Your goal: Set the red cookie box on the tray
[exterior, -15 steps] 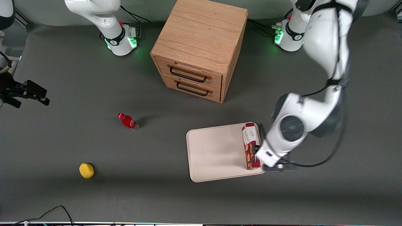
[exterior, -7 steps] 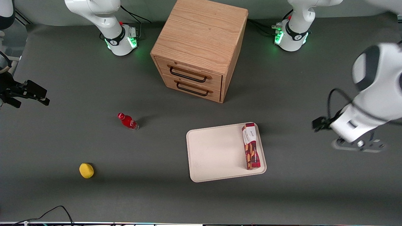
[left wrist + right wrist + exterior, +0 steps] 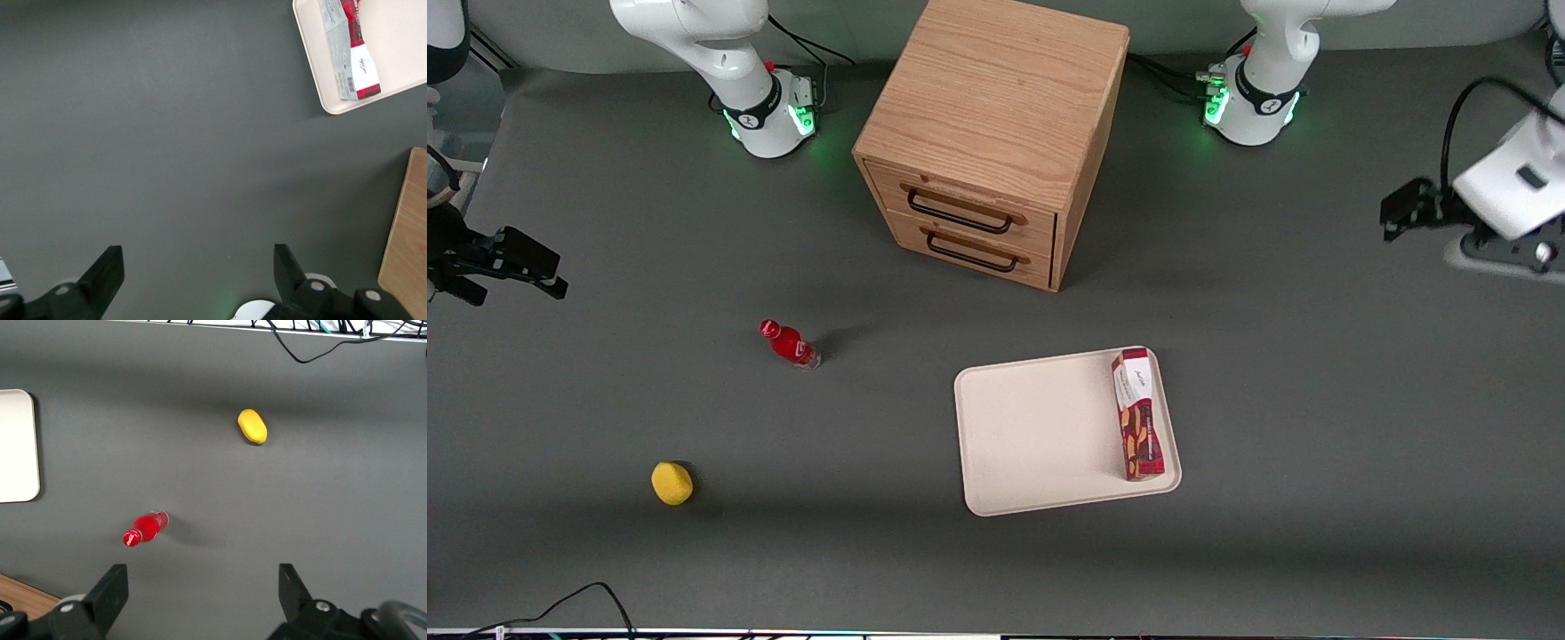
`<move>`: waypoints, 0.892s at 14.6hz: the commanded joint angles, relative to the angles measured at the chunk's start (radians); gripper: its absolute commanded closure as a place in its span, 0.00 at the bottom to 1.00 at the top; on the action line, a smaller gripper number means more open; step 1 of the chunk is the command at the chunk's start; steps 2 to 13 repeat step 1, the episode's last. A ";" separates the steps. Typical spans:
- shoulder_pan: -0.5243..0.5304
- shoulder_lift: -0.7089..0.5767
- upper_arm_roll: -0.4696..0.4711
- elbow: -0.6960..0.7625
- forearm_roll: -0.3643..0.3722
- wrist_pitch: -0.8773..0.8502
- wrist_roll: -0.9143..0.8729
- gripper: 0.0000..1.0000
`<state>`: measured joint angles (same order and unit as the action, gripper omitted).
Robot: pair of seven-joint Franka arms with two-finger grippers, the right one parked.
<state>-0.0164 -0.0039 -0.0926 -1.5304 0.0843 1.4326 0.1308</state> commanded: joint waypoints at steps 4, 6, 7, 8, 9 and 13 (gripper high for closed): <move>-0.002 -0.039 0.016 -0.034 -0.031 -0.015 0.021 0.00; -0.002 -0.039 0.016 -0.034 -0.031 -0.015 0.021 0.00; -0.002 -0.039 0.016 -0.034 -0.031 -0.015 0.021 0.00; -0.002 -0.039 0.016 -0.034 -0.031 -0.015 0.021 0.00; -0.002 -0.039 0.016 -0.034 -0.031 -0.015 0.021 0.00; -0.002 -0.039 0.016 -0.034 -0.031 -0.015 0.021 0.00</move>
